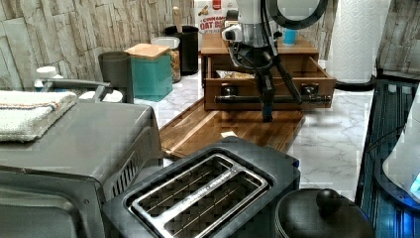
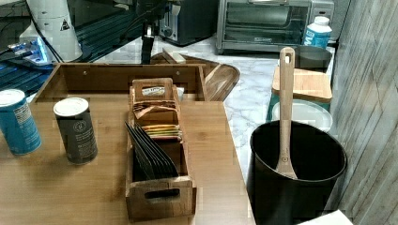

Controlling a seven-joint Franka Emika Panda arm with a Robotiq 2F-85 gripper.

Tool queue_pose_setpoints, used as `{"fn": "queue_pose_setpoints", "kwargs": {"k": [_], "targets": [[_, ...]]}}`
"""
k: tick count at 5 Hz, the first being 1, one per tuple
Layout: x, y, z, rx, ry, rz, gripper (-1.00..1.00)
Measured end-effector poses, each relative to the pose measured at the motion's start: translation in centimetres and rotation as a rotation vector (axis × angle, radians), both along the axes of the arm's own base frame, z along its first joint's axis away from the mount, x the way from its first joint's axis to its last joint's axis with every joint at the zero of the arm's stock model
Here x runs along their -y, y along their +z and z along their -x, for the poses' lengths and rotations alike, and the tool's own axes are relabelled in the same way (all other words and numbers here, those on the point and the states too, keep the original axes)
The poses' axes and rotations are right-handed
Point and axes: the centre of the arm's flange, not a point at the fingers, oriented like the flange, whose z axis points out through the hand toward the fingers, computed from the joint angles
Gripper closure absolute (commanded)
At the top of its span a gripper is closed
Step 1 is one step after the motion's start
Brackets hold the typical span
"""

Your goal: Close the drawer.

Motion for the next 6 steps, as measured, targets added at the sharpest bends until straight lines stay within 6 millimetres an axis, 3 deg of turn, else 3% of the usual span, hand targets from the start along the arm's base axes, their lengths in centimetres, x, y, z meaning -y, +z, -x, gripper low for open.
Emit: {"fn": "queue_pose_setpoints", "kwargs": {"k": [2, 4, 6], "targets": [[3.7, 0.6, -0.5, 0.049, -0.016, -0.058, 1.0], [5.2, 1.1, -0.8, 0.058, -0.036, -0.062, 1.0], [8.3, 0.8, -2.7, 0.032, 0.183, -0.08, 1.0]]}}
